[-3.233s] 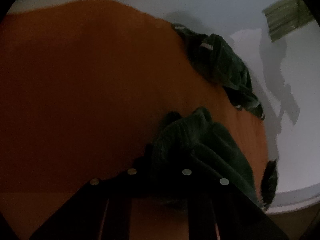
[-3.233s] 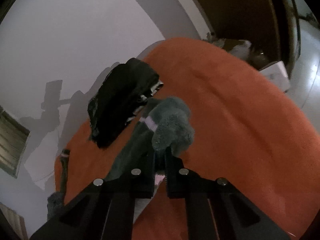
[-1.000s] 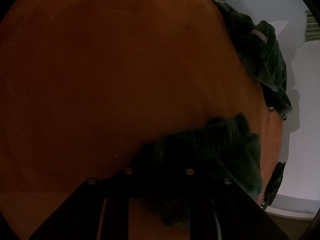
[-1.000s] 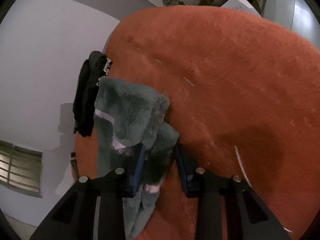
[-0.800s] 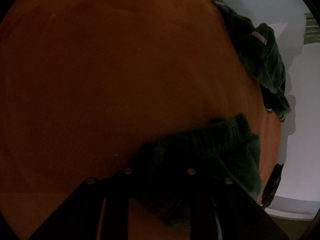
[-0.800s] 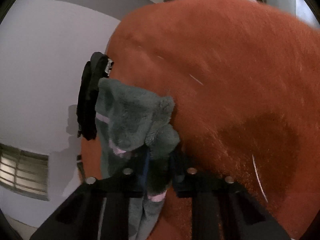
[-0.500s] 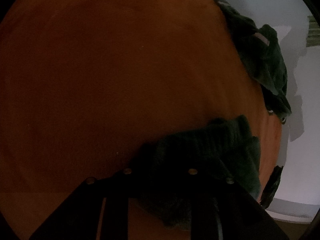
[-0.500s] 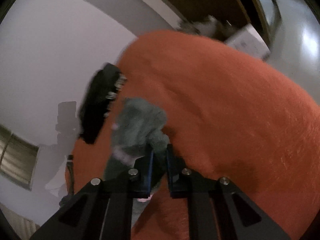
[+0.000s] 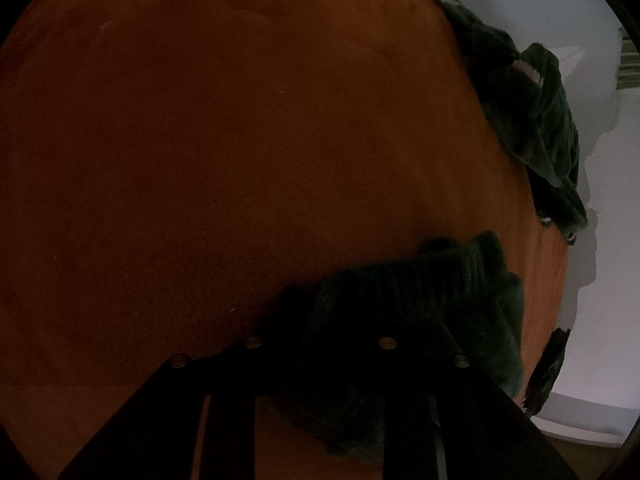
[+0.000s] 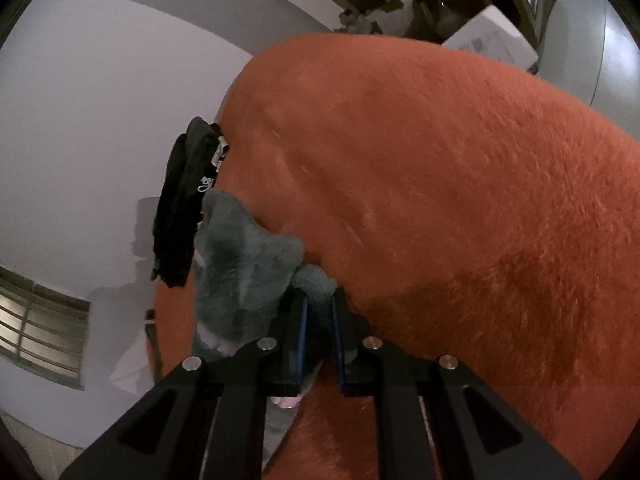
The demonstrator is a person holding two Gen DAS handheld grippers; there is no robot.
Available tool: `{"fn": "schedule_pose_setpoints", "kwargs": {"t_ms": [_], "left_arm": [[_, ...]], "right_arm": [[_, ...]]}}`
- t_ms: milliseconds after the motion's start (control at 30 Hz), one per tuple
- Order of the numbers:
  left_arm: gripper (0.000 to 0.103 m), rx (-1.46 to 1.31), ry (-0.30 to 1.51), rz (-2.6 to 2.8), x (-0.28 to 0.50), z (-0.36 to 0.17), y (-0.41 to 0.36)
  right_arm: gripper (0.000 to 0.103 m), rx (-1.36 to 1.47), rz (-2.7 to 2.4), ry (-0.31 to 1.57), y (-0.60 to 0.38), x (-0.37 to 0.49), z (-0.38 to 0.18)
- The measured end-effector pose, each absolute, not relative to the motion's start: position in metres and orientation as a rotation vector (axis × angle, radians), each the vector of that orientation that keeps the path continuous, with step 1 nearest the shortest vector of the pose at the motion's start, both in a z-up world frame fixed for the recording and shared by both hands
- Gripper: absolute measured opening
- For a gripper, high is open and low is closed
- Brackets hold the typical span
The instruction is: Fold clothes
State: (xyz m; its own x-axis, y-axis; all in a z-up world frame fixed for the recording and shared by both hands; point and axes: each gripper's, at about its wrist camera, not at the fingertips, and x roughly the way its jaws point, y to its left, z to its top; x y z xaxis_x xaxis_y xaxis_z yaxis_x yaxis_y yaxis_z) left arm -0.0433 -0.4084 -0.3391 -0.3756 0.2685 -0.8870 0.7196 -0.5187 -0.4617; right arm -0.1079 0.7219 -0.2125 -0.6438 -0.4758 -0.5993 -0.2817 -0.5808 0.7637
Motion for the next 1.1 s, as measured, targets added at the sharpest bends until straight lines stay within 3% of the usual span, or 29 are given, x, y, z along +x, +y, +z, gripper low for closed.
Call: {"fn": "schedule_pose_setpoints", "kwargs": {"t_ms": [233, 333, 467, 500, 667, 733, 767, 800, 1000, 1100], "left_arm": [[0.026, 1.511, 1.336, -1.975, -0.009, -0.337, -0.411], [0.026, 1.509, 1.355, -1.972, -0.003, -0.336, -0.412], [0.028, 1.503, 1.342, -1.972, -0.002, -0.333, -0.409], [0.028, 1.501, 1.338, -1.970, -0.002, -0.333, -0.408], [0.030, 1.497, 1.319, -1.968, -0.003, -0.331, -0.404], [0.027, 1.483, 1.279, -1.996, -0.002, -0.326, -0.401], [0.021, 1.474, 1.256, -2.013, -0.002, -0.323, -0.400], [0.019, 1.465, 1.234, -2.029, -0.001, -0.320, -0.398], [0.016, 1.410, 1.234, -2.061, 0.011, -0.307, -0.399], [0.016, 1.419, 1.314, -2.008, 0.021, -0.324, -0.406]], "right_arm": [[0.014, 1.300, -2.204, -1.497, 0.740, -0.102, -0.215], [0.018, 1.257, -2.273, -1.460, 0.752, -0.093, -0.186], [0.065, 1.185, -2.347, -1.361, 0.744, -0.096, -0.142], [0.066, 1.204, -2.338, -1.336, 0.735, -0.101, -0.137], [0.065, 1.401, -2.305, -1.230, 0.680, -0.131, -0.153], [0.060, 1.474, -2.339, -1.206, 0.671, -0.137, -0.167], [0.036, 1.484, -2.359, -1.205, 0.672, -0.136, -0.169], [0.019, 1.480, -2.380, -1.201, 0.672, -0.134, -0.169], [0.014, 1.264, -2.623, -0.987, 0.660, -0.098, -0.105], [0.014, 1.320, -2.644, -1.045, 0.663, -0.095, -0.120]]}}
